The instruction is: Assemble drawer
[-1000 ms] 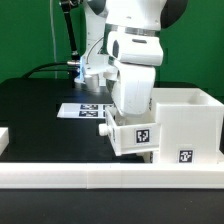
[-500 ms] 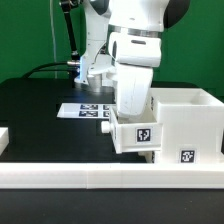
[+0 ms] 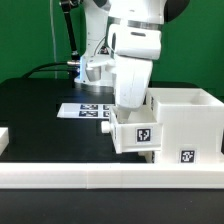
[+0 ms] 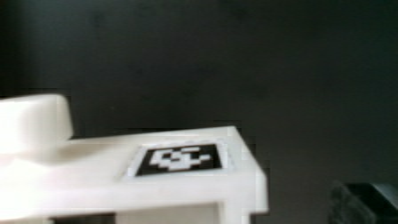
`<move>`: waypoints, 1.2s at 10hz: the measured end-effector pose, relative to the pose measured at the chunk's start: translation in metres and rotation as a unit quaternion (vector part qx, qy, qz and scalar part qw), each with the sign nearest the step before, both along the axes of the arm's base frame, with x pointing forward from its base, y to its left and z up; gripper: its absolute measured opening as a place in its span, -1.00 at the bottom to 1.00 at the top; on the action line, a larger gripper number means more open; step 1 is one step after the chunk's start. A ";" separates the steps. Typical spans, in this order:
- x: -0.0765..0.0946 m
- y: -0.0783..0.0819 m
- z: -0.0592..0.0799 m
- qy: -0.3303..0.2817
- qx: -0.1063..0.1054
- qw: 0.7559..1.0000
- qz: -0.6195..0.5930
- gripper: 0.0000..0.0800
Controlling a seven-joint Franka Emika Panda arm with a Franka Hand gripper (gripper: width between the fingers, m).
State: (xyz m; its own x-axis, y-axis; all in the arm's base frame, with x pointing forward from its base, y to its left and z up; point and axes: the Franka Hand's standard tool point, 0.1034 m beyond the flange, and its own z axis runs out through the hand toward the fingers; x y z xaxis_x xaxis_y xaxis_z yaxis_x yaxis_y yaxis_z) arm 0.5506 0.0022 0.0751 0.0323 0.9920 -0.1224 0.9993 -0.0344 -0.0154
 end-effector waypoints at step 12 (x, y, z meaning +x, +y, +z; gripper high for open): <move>0.000 -0.094 0.012 0.048 -0.003 0.994 0.093 0.62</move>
Offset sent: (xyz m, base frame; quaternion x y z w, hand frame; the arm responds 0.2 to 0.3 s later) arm -0.0116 -0.0303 0.0378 0.0488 -0.0165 -0.0241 0.9984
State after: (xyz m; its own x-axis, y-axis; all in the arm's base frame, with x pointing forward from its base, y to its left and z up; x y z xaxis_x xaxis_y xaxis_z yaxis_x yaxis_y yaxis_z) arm 0.5507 -0.0915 0.0870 -0.1646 0.9787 -0.1228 0.9822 0.1512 -0.1119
